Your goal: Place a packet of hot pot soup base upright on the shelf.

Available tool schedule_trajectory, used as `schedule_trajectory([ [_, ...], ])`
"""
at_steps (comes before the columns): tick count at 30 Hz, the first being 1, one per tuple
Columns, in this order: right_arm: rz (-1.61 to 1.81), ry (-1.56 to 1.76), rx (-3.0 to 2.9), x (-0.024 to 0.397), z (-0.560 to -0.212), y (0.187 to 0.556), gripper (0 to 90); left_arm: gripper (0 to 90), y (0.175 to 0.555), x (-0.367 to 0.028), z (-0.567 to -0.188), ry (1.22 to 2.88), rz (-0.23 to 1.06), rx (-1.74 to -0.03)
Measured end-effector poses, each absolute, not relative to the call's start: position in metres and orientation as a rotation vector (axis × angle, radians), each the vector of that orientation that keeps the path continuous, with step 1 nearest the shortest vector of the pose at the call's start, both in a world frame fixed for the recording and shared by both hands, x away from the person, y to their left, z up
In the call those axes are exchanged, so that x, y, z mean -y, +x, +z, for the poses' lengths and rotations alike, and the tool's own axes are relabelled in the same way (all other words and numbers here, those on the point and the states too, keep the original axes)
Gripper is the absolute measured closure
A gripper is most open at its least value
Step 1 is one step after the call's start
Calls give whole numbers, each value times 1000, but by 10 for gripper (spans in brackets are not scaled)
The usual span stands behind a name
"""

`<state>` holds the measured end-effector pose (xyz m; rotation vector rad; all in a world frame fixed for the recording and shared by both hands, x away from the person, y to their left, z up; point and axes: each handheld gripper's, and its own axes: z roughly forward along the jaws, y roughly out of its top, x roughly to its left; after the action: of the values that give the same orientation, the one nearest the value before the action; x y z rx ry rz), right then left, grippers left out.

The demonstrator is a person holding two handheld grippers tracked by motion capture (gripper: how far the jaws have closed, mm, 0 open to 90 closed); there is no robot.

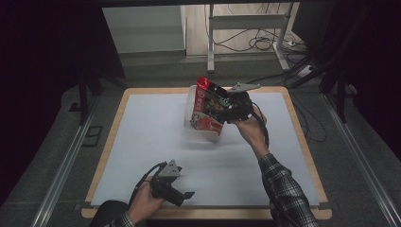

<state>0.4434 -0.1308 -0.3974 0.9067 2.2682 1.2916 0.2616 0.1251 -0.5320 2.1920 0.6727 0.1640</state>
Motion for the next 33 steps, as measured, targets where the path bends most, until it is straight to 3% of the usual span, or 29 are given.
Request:
schedule_trajectory([
  [33, 1273, 970, -2295, 160, -413, 409, 98, 0, 260, -124, -531, 2207, 187, -662],
])
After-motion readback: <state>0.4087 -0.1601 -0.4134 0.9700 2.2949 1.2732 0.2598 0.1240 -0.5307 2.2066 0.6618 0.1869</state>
